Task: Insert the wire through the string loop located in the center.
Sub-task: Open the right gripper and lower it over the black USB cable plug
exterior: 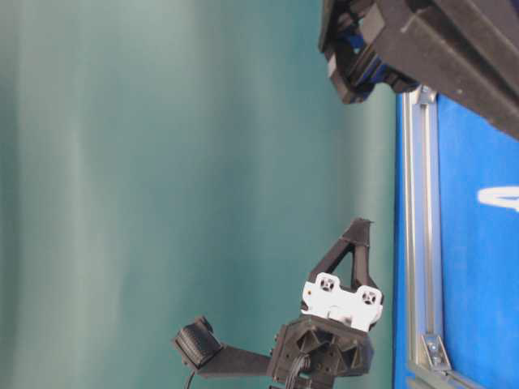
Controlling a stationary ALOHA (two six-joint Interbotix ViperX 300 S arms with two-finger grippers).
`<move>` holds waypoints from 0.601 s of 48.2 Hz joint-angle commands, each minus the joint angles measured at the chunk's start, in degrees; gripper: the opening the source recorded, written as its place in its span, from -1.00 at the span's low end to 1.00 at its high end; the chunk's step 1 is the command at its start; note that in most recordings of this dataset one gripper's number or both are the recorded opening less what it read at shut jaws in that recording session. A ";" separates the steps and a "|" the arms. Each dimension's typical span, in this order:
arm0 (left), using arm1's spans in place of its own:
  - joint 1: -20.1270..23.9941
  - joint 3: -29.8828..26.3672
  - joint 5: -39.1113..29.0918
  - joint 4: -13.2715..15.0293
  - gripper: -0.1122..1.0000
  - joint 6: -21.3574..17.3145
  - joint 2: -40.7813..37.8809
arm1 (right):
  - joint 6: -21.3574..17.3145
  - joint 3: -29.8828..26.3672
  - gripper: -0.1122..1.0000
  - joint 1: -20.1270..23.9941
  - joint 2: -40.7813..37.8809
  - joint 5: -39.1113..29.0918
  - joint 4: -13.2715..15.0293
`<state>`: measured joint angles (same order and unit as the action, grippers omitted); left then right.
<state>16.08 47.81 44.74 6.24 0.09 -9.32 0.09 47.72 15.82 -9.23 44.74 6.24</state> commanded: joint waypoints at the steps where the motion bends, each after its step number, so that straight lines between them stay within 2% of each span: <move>1: -0.97 -0.53 -0.62 -0.79 -0.80 0.26 2.46 | 0.00 -1.23 -0.80 0.79 2.72 0.35 0.35; 6: -0.97 0.00 -1.14 -0.79 -0.80 0.26 2.64 | 0.00 -1.49 -0.88 1.14 3.16 0.26 1.14; 29: -0.70 0.44 -1.14 -0.97 -0.80 0.26 2.72 | -5.27 -2.37 -0.87 0.62 3.08 -4.22 1.05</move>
<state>15.21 48.60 43.33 5.54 0.26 -8.26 -4.92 46.32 16.70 -7.56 40.78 7.29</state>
